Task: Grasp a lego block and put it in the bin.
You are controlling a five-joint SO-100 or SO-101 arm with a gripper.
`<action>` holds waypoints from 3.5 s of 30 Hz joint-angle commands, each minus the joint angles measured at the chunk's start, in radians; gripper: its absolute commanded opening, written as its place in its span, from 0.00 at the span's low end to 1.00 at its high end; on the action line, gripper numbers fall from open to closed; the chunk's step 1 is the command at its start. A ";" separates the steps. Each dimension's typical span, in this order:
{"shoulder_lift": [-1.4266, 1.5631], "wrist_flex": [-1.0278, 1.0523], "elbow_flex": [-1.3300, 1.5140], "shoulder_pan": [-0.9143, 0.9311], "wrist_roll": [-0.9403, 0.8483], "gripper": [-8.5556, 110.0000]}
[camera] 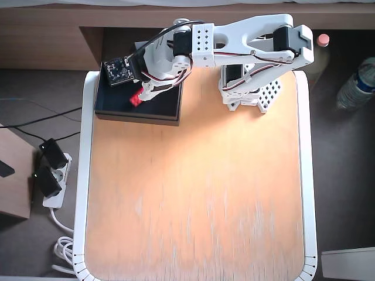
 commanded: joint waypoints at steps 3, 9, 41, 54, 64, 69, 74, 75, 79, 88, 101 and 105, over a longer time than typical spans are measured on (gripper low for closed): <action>0.072 -0.029 -0.031 -0.015 -0.034 0.23; 0.138 -0.023 -0.118 -0.129 -0.183 0.22; 0.641 0.212 -0.015 -1.144 -0.353 0.07; 0.818 0.209 0.330 -1.358 -0.321 0.07; 0.936 0.209 0.569 -1.411 -0.330 0.07; 0.980 0.209 0.675 -1.454 -0.321 0.07; 1.029 0.209 0.775 -1.496 -0.334 0.07; 1.042 0.209 0.798 -1.499 -0.336 0.07; 1.069 0.209 0.877 -1.502 -0.344 0.07; 1.069 0.239 0.925 -1.509 -0.465 0.07; 1.069 0.373 0.927 -1.519 -0.502 0.07; 1.069 0.373 0.927 -1.519 -0.502 0.07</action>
